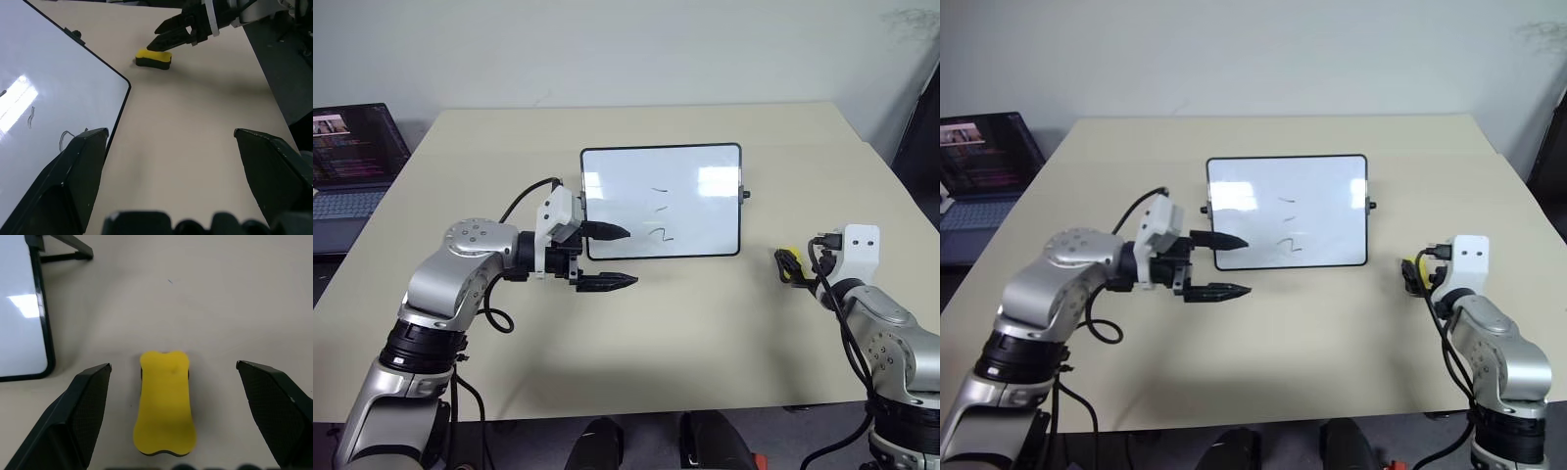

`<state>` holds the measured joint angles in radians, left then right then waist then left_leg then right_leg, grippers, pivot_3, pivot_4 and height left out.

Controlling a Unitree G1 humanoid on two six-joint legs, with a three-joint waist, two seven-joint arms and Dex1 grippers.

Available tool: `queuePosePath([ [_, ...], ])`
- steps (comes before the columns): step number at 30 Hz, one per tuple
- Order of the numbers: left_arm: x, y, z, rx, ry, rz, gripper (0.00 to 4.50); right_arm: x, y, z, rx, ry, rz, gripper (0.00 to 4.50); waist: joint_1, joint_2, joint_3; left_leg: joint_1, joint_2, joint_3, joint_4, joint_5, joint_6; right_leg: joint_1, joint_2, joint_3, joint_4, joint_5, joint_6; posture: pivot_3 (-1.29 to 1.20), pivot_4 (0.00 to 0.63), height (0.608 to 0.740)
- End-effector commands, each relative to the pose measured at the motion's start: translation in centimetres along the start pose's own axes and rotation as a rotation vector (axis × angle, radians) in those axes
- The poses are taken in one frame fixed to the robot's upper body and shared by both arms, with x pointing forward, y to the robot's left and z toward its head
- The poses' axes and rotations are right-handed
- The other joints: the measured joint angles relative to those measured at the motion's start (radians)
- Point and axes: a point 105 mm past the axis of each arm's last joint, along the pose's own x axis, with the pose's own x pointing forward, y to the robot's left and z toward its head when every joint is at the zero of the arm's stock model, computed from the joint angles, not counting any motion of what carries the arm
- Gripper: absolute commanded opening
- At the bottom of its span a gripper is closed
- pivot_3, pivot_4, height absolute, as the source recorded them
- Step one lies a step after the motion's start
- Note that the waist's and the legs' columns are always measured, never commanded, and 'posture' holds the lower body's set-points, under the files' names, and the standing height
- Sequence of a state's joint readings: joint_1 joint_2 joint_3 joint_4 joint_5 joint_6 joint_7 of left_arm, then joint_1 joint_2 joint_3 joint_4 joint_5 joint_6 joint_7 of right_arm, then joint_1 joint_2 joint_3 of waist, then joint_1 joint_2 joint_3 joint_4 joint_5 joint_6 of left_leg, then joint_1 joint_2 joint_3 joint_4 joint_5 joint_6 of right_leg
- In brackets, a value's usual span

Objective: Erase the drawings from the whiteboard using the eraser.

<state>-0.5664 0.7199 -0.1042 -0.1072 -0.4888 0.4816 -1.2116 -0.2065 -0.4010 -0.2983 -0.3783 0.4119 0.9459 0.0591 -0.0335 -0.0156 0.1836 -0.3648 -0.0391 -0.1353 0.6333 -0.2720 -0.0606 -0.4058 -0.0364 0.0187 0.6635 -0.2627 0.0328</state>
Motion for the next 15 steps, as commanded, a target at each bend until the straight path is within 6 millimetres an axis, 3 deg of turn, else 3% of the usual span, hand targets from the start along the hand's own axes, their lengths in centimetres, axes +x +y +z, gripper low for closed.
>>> queuePosePath([
  [1,0.1,-0.1,1.0,0.048,-0.014,-0.010,4.50,0.1,0.2,1.2,-0.022,-0.045,0.009,4.44,0.000,0.000,0.000,0.000,0.000,0.000,0.000,0.000,0.000,0.000,0.000,0.000,0.000,0.000,0.000,0.00,0.150,0.740],
  [15,-0.3,0.1,0.5,0.044,0.006,0.021,4.50,2.3,0.2,0.8,-0.035,-0.027,0.012,4.44,0.000,0.000,0.000,0.000,0.000,0.000,0.000,0.000,0.000,0.000,0.000,0.000,0.001,0.000,0.000,0.00,0.150,0.740],
])
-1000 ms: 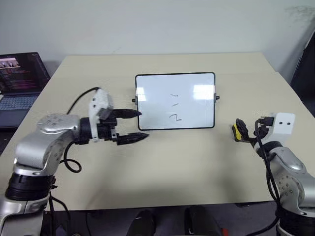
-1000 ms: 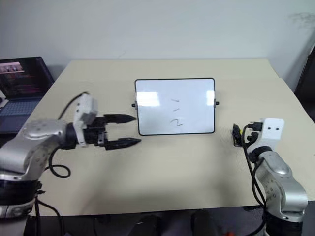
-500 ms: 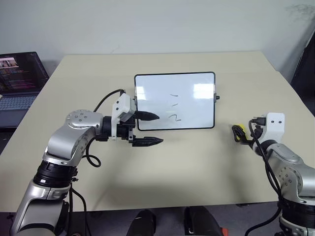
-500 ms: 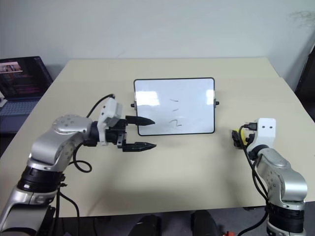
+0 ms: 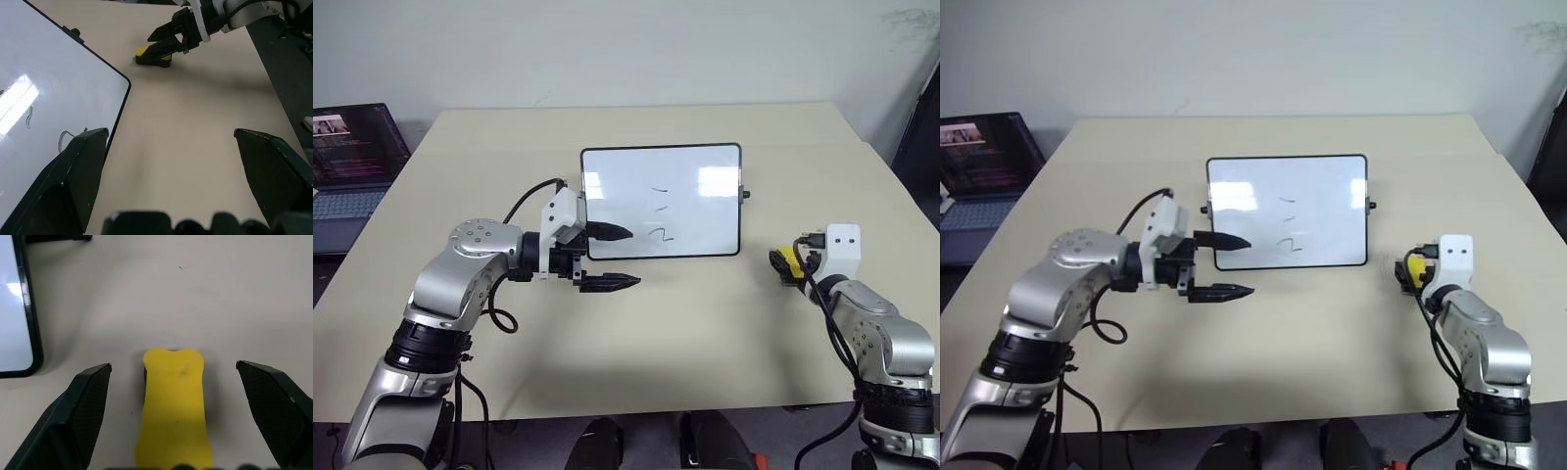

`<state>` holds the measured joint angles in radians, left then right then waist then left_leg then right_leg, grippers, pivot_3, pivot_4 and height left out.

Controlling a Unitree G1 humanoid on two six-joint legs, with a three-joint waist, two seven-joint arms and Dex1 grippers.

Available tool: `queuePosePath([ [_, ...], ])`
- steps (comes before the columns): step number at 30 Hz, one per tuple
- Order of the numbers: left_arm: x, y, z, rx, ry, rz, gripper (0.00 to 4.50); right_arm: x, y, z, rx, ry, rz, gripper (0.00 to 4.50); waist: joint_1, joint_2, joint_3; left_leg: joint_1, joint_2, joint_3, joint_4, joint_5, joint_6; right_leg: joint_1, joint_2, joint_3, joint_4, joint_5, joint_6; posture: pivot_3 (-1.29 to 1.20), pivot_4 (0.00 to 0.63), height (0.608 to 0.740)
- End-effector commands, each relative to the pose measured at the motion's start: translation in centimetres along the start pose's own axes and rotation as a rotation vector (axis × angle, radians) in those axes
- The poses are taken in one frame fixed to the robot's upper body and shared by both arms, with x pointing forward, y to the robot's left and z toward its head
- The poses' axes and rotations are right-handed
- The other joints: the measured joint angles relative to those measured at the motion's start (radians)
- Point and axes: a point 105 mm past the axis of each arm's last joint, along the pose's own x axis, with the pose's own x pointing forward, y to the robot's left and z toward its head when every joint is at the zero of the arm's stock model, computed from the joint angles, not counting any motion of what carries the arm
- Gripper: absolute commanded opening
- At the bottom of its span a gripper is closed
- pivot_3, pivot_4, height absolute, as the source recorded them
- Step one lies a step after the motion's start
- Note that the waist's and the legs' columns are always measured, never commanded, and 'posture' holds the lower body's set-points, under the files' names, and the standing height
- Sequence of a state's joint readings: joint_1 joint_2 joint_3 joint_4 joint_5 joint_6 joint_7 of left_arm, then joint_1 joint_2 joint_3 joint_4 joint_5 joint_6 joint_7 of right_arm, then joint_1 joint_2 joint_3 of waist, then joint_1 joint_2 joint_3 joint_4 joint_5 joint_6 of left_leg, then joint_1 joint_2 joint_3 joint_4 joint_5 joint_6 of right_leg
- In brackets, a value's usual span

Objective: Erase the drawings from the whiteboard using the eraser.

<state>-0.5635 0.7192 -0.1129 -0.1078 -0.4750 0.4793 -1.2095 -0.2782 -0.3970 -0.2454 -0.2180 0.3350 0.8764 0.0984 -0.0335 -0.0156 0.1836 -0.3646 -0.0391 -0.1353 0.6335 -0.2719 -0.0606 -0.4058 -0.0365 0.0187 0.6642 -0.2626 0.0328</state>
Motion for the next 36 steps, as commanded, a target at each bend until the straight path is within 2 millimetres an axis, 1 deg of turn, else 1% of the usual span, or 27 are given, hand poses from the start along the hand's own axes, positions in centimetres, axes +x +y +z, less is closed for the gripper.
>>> queuePosePath([
  [1,-0.5,0.2,0.7,0.042,-0.007,0.023,4.50,0.1,0.0,1.4,-0.011,-0.057,0.004,4.44,0.000,0.000,0.000,0.000,0.000,0.000,0.000,0.000,0.000,0.000,0.000,0.000,0.000,0.000,0.000,0.00,0.150,0.740],
  [14,-0.5,0.1,0.4,0.031,-0.003,0.036,4.50,0.6,-0.3,1.0,0.046,-0.037,0.011,4.44,0.000,0.000,0.000,0.000,0.000,0.000,0.000,0.000,0.000,0.000,0.000,0.000,0.001,0.000,0.000,0.00,0.150,0.740],
  [15,-0.6,0.1,0.4,0.032,-0.002,0.037,4.50,0.6,-0.3,1.0,0.049,-0.035,0.012,4.07,0.000,0.000,0.000,0.000,0.000,0.000,0.000,0.000,0.000,0.000,0.000,0.000,0.001,0.000,0.000,0.00,0.150,0.740],
  [17,-0.6,0.2,0.4,0.032,-0.001,0.041,4.50,0.7,-0.2,0.8,0.055,-0.033,0.014,3.54,0.000,0.000,0.000,0.000,0.000,0.000,0.000,0.000,0.000,0.000,0.000,0.000,0.001,0.000,0.000,0.00,0.150,0.740],
  [22,-0.6,0.2,0.3,0.030,0.001,0.044,4.50,0.9,-0.1,0.7,0.065,-0.030,0.012,1.63,0.000,0.000,0.000,0.000,0.000,0.000,0.000,0.000,0.000,0.000,0.000,0.000,0.001,0.000,0.000,0.00,0.150,0.740],
  [23,-0.6,0.1,0.3,0.030,0.001,0.046,4.50,0.9,-0.1,0.7,0.066,-0.030,0.012,1.34,-0.001,0.000,0.000,0.000,0.000,0.000,0.000,0.000,0.000,0.000,0.000,0.000,0.001,0.000,0.000,0.00,0.150,0.740],
  [28,-0.6,0.2,0.2,0.024,-0.001,0.055,4.50,1.0,0.0,0.7,0.072,-0.032,0.012,1.29,0.000,0.000,0.000,0.000,0.000,0.000,0.001,0.000,0.000,0.000,0.000,0.000,0.001,0.000,0.000,0.00,0.150,0.740],
  [31,-0.8,0.4,0.1,-0.003,-0.010,0.091,4.50,0.7,0.3,0.8,0.061,-0.047,0.024,1.29,-0.001,0.000,0.000,0.000,0.000,0.000,0.001,0.000,0.000,0.000,0.000,0.000,0.001,0.000,0.000,0.00,0.150,0.740],
  [34,-1.1,0.7,0.0,-0.033,-0.014,0.147,4.50,0.1,1.0,1.7,0.004,-0.101,0.060,1.29,0.000,0.000,0.000,0.000,0.000,0.000,0.001,0.000,0.000,0.000,0.000,0.000,0.001,0.000,0.000,0.00,0.150,0.740],
  [36,-1.5,1.5,-0.6,-0.058,0.006,0.234,4.50,-0.8,2.2,3.2,-0.010,-0.199,0.111,1.29,0.000,0.000,0.000,0.000,0.000,0.000,0.001,0.000,0.000,0.000,0.000,0.000,0.001,0.000,0.000,0.00,0.150,0.740],
])
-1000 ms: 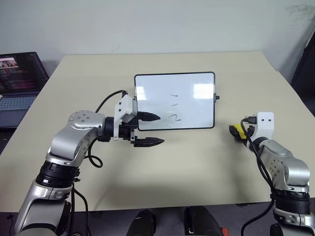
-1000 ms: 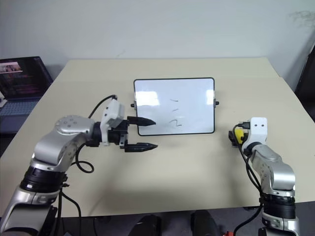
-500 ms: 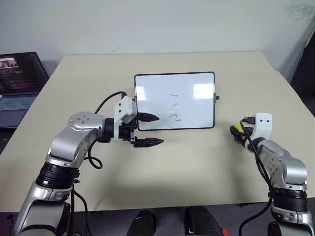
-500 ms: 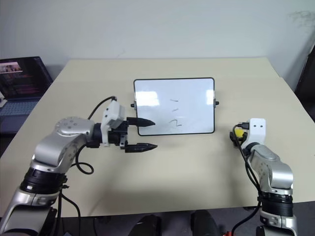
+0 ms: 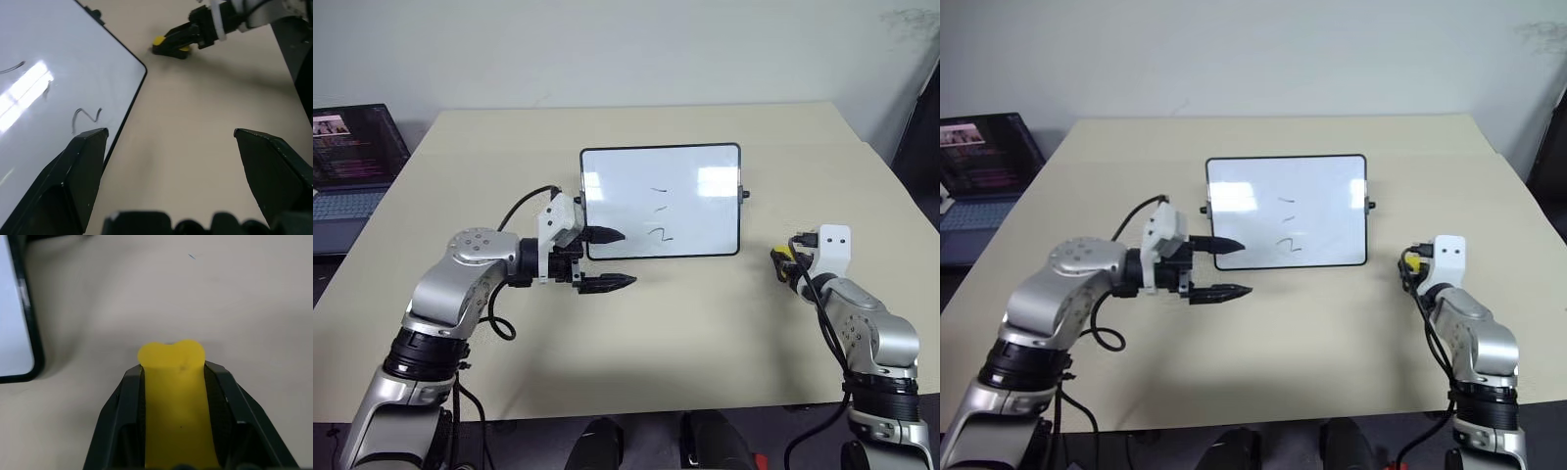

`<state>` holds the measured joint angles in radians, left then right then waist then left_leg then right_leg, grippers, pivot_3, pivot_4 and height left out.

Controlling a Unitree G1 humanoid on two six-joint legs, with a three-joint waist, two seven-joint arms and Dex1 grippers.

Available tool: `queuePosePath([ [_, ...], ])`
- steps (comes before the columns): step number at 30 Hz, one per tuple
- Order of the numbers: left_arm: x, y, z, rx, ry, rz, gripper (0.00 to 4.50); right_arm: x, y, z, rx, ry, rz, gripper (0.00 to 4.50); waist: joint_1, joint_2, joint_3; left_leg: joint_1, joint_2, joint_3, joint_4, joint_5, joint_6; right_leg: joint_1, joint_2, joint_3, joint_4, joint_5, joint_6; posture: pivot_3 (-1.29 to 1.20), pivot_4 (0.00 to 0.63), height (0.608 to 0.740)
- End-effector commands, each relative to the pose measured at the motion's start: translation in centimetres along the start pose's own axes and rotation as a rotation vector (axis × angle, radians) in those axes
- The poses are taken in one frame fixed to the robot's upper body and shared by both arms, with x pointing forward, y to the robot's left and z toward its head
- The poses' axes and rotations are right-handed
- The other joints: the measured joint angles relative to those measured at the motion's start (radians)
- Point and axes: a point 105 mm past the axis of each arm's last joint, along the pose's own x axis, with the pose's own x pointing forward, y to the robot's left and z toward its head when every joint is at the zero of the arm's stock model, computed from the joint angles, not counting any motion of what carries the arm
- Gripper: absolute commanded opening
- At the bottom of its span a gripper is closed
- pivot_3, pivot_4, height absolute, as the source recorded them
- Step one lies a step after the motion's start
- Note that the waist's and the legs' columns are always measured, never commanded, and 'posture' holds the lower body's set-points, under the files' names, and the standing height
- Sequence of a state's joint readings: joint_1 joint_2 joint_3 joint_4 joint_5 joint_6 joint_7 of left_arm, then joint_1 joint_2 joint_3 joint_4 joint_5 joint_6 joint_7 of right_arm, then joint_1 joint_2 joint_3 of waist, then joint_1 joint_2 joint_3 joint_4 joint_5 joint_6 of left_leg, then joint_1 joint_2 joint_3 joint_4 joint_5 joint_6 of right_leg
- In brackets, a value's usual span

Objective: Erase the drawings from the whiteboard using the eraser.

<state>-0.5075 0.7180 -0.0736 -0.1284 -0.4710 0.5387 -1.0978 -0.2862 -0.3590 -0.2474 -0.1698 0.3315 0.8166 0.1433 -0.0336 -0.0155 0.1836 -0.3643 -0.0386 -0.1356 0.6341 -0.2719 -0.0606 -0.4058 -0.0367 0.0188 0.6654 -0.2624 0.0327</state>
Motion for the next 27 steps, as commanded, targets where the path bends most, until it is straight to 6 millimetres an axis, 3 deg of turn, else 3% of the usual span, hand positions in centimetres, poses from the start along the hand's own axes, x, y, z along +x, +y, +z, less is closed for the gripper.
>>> queuePosePath([
  [1,-0.8,1.2,0.6,0.014,-0.012,0.145,4.50,-1.6,2.1,4.1,-0.060,-0.217,0.079,1.29,-0.001,0.000,0.000,0.000,0.000,0.000,0.000,0.000,0.000,0.000,0.000,0.000,0.000,0.000,0.000,0.00,0.150,0.740],
  [7,-1.6,3.4,0.3,-0.011,0.002,0.334,4.50,-2.0,6.1,7.1,-0.222,-0.389,0.143,1.29,-0.003,0.000,0.000,0.001,0.000,0.000,0.001,0.000,0.000,0.000,0.000,0.000,0.001,0.000,0.000,0.00,0.150,0.740],
  [11,-2.2,4.8,0.4,-0.053,-0.001,0.442,4.50,-1.5,10.9,8.7,-0.417,-0.468,0.274,1.29,-0.007,0.000,0.000,0.001,0.000,0.000,0.003,0.000,0.000,0.000,0.000,0.000,0.002,0.000,0.000,0.00,0.150,0.740],
  [15,-2.3,4.8,0.2,-0.058,0.010,0.454,4.50,-0.4,14.9,9.9,-0.554,-0.538,0.369,1.29,-0.007,0.000,0.000,0.000,0.000,0.000,0.005,0.000,-0.001,0.000,0.000,0.000,0.003,0.000,0.000,0.00,0.150,0.740],
  [22,-2.4,5.4,0.1,-0.050,0.025,0.495,4.50,1.6,19.9,11.6,-0.675,-0.570,0.455,1.29,-0.008,0.000,0.000,0.000,0.000,0.000,0.006,0.000,-0.001,-0.001,-0.001,0.000,0.005,0.000,0.000,0.00,0.150,0.740],
  [27,-2.2,5.2,0.3,-0.046,0.023,0.485,4.50,2.8,21.8,12.0,-0.717,-0.522,0.500,1.29,-0.008,0.000,0.000,0.000,0.000,0.000,0.007,0.000,-0.001,-0.003,-0.001,0.001,0.009,0.000,0.000,0.00,0.150,0.740],
])
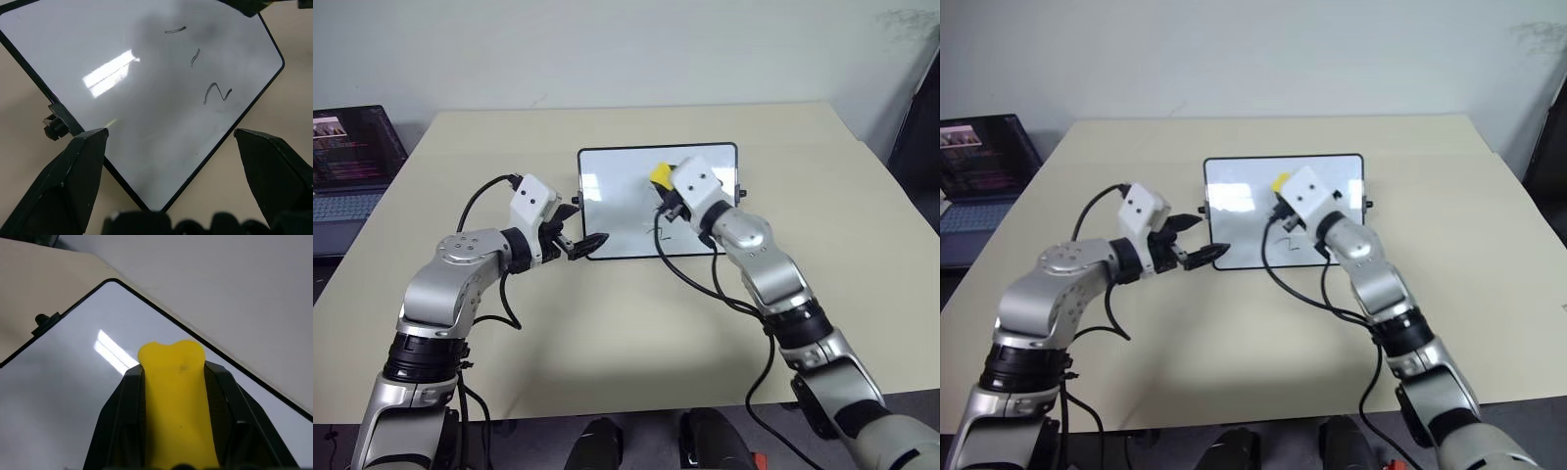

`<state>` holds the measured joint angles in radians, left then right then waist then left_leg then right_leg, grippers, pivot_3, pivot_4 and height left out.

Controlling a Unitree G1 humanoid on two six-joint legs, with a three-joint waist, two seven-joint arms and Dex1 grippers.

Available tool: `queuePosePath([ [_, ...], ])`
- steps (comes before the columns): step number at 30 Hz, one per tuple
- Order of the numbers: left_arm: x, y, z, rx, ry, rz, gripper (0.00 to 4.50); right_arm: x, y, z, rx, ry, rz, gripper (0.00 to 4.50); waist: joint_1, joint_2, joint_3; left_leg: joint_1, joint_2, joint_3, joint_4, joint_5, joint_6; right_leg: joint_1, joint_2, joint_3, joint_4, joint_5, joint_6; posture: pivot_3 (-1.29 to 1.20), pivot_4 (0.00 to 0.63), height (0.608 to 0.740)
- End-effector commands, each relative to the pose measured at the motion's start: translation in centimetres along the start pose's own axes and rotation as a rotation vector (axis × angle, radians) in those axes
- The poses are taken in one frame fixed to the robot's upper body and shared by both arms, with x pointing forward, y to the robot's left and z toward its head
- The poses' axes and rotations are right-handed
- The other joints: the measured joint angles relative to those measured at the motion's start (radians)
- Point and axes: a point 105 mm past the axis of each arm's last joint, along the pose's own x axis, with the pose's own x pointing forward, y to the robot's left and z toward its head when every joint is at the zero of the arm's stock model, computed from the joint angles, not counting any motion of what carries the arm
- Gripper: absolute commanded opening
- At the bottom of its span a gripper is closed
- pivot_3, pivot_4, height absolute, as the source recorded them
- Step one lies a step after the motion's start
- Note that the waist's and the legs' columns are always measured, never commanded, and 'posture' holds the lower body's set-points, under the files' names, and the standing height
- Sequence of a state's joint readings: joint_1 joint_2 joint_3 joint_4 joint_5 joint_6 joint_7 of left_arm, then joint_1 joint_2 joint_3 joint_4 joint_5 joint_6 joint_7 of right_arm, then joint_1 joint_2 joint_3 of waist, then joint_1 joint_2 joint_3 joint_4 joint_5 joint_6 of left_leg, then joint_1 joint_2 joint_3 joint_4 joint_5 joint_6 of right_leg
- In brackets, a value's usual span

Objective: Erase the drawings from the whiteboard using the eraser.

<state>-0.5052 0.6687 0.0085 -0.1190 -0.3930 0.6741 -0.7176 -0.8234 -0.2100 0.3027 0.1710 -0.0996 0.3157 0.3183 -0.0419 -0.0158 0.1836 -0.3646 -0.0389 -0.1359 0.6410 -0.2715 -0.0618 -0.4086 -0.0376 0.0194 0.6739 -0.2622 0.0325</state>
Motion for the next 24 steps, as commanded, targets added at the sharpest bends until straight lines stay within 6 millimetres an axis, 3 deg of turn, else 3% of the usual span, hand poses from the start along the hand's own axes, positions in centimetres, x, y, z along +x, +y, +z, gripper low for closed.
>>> queuePosePath([
  [1,-0.3,0.2,1.6,0.039,-0.044,0.016,4.50,0.8,0.2,1.0,-0.038,-0.017,0.030,1.29,0.000,0.000,0.000,0.000,0.000,0.000,0.000,0.000,0.000,0.000,0.000,0.000,0.000,0.000,0.000,0.00,0.150,0.740],
  [14,0.6,-0.1,1.9,0.054,-0.057,-0.011,4.50,2.9,0.8,-0.5,-0.076,0.091,0.055,1.29,-0.008,0.000,0.000,0.000,0.000,0.000,0.003,0.000,0.000,-0.001,0.000,0.001,0.004,0.000,0.000,0.00,0.150,0.740],
  [24,1.0,-0.2,2.1,0.064,-0.063,-0.027,4.50,2.6,-0.1,-2.7,-0.097,0.179,0.048,1.29,-0.015,0.000,0.000,0.000,0.000,0.000,0.003,0.000,0.000,-0.002,-0.001,0.001,0.005,0.000,0.000,0.00,0.150,0.740],
])
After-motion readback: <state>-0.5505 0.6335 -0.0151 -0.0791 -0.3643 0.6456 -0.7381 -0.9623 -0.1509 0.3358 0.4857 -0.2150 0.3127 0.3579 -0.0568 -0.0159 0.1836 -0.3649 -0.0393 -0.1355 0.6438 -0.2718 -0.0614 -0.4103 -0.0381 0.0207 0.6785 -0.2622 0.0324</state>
